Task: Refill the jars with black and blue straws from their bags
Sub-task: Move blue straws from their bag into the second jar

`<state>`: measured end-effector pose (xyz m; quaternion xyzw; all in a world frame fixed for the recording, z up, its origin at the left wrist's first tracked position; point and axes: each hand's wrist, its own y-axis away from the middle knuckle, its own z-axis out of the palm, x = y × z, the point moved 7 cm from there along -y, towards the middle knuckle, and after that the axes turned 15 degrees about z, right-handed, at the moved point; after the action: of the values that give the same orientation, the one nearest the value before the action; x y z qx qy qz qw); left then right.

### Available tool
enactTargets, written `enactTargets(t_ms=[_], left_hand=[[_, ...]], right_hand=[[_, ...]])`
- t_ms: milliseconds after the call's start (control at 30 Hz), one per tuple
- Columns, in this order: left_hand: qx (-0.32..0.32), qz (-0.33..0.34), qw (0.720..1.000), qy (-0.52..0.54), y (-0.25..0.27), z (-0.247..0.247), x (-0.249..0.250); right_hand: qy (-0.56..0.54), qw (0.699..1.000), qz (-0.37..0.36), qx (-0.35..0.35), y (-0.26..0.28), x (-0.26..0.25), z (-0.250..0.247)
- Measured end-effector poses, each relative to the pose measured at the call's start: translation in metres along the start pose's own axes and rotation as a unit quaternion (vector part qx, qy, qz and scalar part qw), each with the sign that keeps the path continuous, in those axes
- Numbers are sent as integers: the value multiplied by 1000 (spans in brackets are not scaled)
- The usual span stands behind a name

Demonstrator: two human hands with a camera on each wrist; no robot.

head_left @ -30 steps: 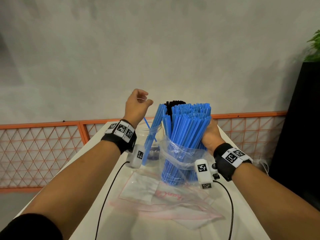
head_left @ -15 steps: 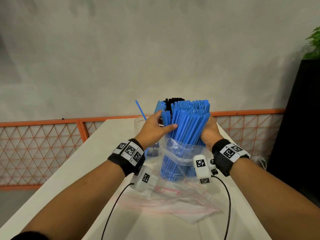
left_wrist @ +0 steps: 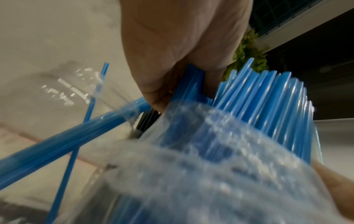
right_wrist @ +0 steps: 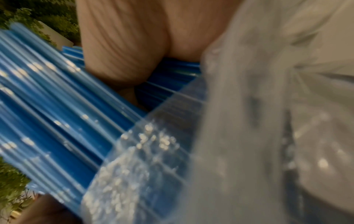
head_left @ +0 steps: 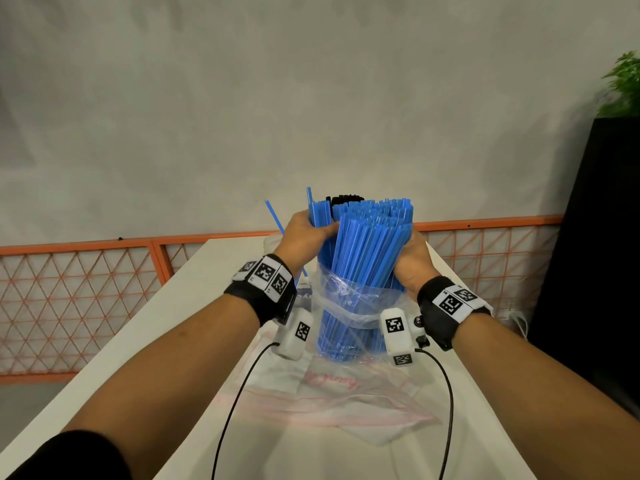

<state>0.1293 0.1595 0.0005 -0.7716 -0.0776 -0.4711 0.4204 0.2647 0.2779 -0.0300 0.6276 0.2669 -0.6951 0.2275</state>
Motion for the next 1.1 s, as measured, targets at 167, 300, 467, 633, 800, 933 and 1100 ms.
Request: enactTargets(t_ms=[167,300,467,633,800,933,1100], left_hand=[[26,-1,1000,13,4,-3,-2],[49,41,998,-2,-11,-17,27],[93,65,993,13,-25,-32,52],[125,107,984,63,-31,-48,85],[142,161,970,113,-29,-64,120],[139,205,962,113,-28,-77,145],[127,219,965,63,-27,-90,143]], right_hand=[[7,1000,1,7,-1,2,-1],[-2,1000,4,11,-2,2,-2],[3,1000,-3,13,0,0,-2],[-18,1000,1,13,2,0,-2],[-24,1000,-2,15,5,-3,-2],[-30,999,7,10,6,-3,-2],[-73,997,22,-1,3,-1,-1]])
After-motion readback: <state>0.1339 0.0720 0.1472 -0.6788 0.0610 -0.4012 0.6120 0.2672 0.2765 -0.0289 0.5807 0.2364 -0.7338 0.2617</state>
